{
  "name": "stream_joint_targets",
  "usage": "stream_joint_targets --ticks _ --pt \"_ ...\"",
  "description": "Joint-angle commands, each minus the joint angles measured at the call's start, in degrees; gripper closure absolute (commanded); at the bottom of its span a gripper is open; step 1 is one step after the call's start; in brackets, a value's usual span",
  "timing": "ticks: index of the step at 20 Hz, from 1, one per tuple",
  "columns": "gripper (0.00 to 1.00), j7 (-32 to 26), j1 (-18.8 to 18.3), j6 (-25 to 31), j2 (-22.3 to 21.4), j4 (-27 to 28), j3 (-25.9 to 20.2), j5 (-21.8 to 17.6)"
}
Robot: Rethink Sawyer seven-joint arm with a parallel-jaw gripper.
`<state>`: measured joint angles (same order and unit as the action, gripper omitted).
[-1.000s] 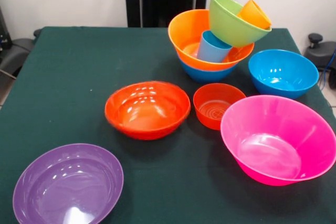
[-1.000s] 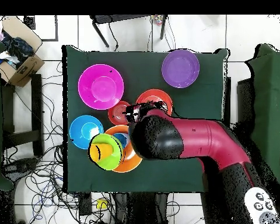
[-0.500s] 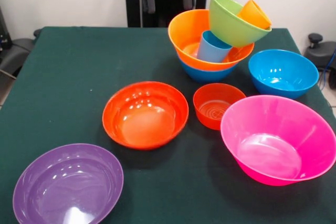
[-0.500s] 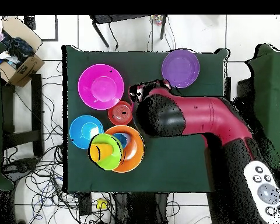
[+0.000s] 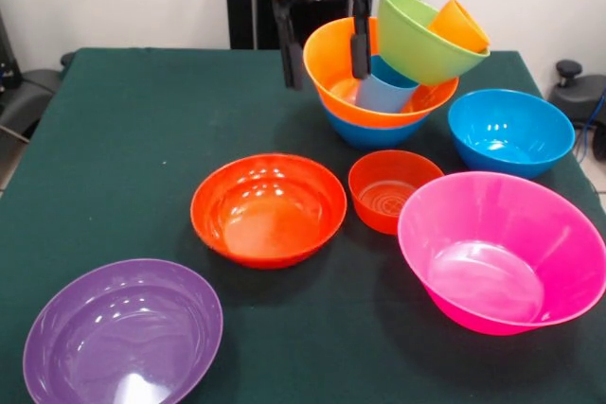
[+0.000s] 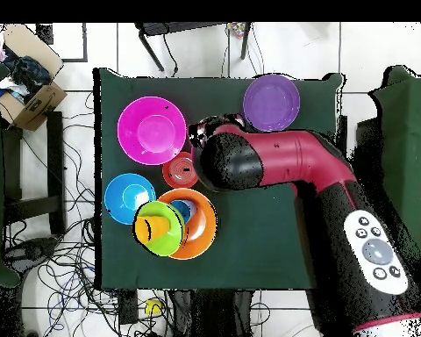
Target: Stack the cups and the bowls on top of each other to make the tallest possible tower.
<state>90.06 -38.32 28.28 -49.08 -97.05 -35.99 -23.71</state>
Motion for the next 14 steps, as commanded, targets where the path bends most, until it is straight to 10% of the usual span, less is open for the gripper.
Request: stream_joint_targets --ticks 1,14 --pt "0.0 -7.5 1.6 3.8 5.5 1.4 2.2 -9.3" --pt "0.0 -28.0 -4.4 10.6 8.0 0.1 -9.8 -16.4"
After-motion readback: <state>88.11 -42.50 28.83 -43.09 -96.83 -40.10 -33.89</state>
